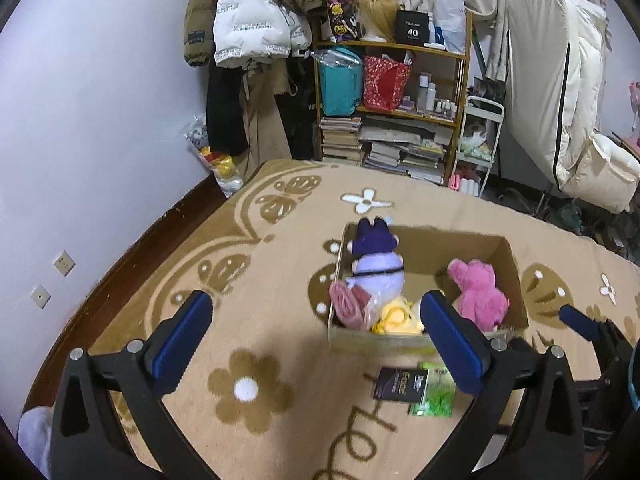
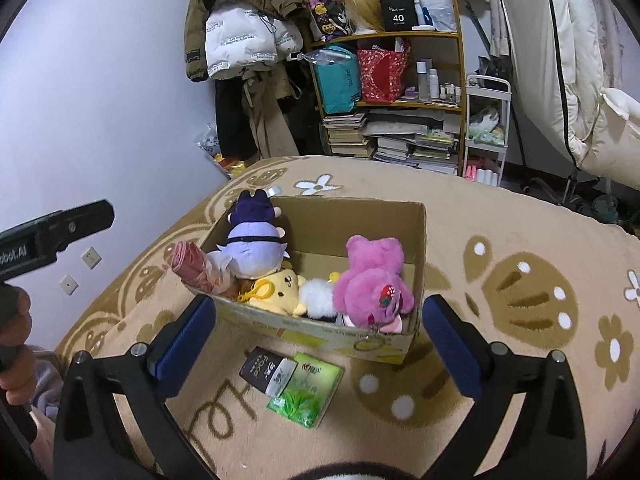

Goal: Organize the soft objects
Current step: 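Move both grippers down toward the black tissue pack and green tea carton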

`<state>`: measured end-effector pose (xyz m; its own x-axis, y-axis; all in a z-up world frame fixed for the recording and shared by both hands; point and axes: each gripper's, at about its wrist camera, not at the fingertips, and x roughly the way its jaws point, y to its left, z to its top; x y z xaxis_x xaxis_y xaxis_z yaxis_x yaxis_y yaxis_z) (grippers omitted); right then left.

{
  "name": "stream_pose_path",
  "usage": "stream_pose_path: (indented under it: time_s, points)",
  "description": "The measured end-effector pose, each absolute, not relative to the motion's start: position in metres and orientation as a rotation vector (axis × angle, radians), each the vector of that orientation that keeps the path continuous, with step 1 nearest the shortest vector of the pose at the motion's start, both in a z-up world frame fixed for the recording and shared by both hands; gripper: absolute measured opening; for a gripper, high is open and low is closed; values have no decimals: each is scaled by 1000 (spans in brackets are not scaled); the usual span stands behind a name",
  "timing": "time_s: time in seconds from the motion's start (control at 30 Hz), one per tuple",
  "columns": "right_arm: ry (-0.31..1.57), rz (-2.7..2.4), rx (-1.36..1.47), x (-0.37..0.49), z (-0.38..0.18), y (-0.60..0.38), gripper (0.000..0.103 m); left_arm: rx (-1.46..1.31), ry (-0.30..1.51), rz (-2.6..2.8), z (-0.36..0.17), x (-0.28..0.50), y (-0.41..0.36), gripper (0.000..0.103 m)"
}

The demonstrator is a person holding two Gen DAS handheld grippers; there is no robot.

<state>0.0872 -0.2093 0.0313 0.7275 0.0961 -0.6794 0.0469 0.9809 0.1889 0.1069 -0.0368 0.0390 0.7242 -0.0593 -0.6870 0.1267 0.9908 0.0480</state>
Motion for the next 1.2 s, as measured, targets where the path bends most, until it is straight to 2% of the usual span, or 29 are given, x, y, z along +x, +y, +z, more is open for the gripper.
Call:
stream_pose_path:
  time_s: [0.43,1.2]
  points:
    - [781,12,204,69,21,-207,103,63,861,-102,-15,84,-30,103]
    - [888,-29,321,70,-30,-224,103,94,962,-125,-59,91,-34,103]
